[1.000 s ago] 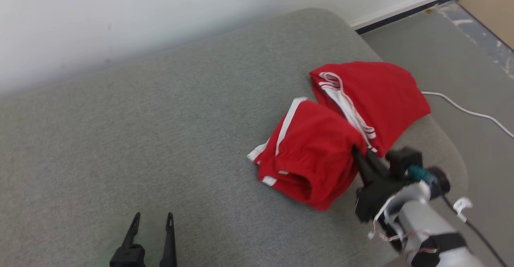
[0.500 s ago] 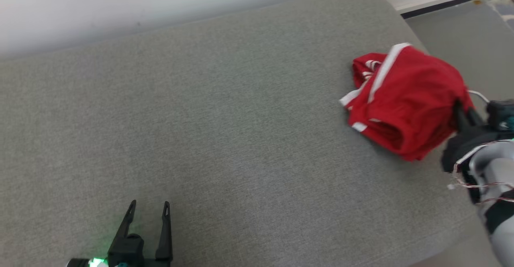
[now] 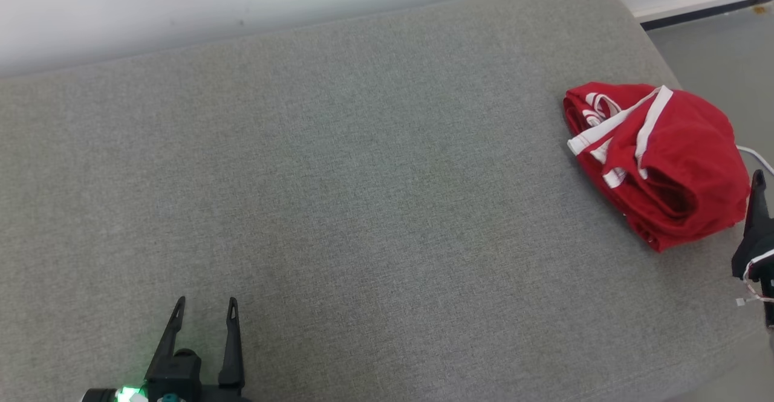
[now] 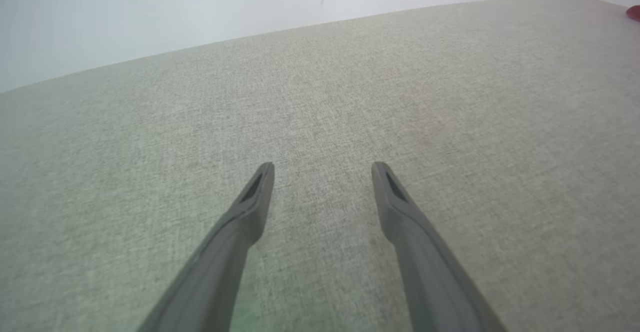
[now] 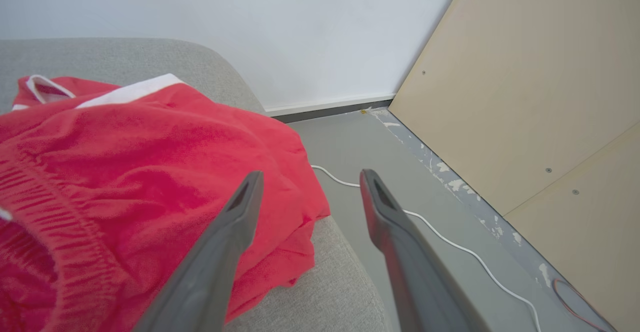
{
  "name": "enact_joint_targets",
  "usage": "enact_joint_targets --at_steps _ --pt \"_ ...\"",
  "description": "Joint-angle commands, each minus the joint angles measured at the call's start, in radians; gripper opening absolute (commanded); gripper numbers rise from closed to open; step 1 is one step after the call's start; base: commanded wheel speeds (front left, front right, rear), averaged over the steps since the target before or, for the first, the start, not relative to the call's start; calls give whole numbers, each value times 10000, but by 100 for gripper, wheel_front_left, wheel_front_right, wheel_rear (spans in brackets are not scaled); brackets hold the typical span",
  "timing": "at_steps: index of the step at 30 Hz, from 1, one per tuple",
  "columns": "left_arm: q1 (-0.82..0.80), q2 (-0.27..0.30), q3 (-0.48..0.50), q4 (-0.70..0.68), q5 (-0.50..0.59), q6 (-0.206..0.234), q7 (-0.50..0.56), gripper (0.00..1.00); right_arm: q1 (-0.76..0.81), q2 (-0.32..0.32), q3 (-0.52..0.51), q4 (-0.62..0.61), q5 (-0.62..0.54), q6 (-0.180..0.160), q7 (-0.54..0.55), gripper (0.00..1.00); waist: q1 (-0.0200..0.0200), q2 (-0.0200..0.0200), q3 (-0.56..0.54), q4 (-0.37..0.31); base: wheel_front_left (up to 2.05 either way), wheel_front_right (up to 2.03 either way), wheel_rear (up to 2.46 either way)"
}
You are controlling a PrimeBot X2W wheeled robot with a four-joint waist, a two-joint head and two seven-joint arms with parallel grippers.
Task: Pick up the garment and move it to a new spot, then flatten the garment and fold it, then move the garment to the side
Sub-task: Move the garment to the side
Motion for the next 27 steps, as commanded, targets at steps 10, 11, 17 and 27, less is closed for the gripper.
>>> enact_joint_targets --at_steps 10,11,17,27 --pt "482 -164 243 -50 -291 187 -27 100 1413 1985 -249 -3218 -549 -26 4 100 -1 -1 -771 135 0 0 0" --pt "510 -159 290 -64 -304 176 -27 100 1550 2111 -73 -3535 -540 -26 1 100 -1 -1 -846 153 0 0 0" --pt "861 -261 507 -75 -454 224 -27 100 2593 2710 765 -4733 233 -26 3 100 -1 -1 -1384 424 0 0 0" --pt "1376 -399 972 -192 -693 203 -27 100 4348 3150 2271 -5561 925 -26 3 100 -1 -1 -2099 1129 0 0 0"
